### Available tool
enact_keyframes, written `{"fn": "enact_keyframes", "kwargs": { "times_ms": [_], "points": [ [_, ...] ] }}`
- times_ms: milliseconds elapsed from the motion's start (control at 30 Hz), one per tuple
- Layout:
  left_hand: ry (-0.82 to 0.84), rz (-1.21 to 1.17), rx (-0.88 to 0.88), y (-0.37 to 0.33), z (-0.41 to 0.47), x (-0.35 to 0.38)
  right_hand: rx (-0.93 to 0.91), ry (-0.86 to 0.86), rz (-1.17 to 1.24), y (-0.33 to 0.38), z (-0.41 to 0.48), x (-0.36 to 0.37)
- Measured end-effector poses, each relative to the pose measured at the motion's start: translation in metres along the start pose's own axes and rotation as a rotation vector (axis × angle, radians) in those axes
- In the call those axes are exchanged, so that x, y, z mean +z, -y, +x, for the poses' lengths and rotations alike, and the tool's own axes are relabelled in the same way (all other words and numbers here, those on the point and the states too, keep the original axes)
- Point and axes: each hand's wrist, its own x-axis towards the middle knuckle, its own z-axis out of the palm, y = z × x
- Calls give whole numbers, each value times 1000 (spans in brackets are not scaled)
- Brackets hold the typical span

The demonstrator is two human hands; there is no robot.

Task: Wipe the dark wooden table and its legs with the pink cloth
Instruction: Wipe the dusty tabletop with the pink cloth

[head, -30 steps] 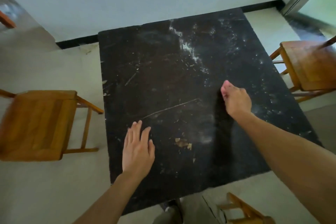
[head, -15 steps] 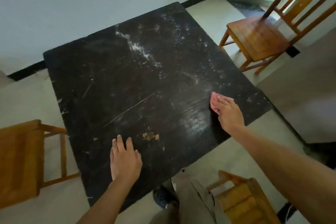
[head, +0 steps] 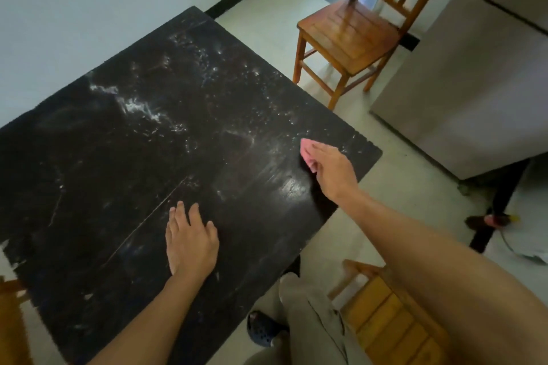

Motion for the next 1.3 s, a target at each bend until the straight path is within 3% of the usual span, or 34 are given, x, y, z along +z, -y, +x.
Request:
{"fn": "enact_keyframes", "kwargs": {
  "times_ms": [167, 300, 433, 533, 633, 733, 800, 900, 1067, 1167, 1300],
  "points": [
    [-31, -14, -96, 3, 33, -4, 422, -335, 54, -45, -18, -59],
    [-107, -50, -179, 10, 66, -5, 619, -355, 16, -57, -11, -15],
    [-212, -113, -274, 11, 98, 2, 514, -231, -24, -18, 46, 12],
    [-240, -134, -271, 9, 106, 8, 267, -95, 316, 39, 106, 24],
    [-252, -146, -286, 12, 104, 12, 382, -71, 524, 52, 154, 3],
    [-244, -159, -286, 11, 107, 9, 532, -265, 312, 20, 153, -20],
    [-230, -164, -308, 9, 107, 9, 587, -254, 114, 12, 148, -11],
    [-218, -162, -312, 9, 108, 9, 503, -151, 69, 44, 169, 26],
    [-223, -153, -322, 16, 110, 12, 303, 186, 414, 119, 227, 40],
    [-235, -157, -308, 14, 110, 11, 329, 9, 459, 94, 209, 9],
    [-218, -160, -302, 12, 112, 9, 473, -183, 176, 17, 111, -33]
  ]
}}
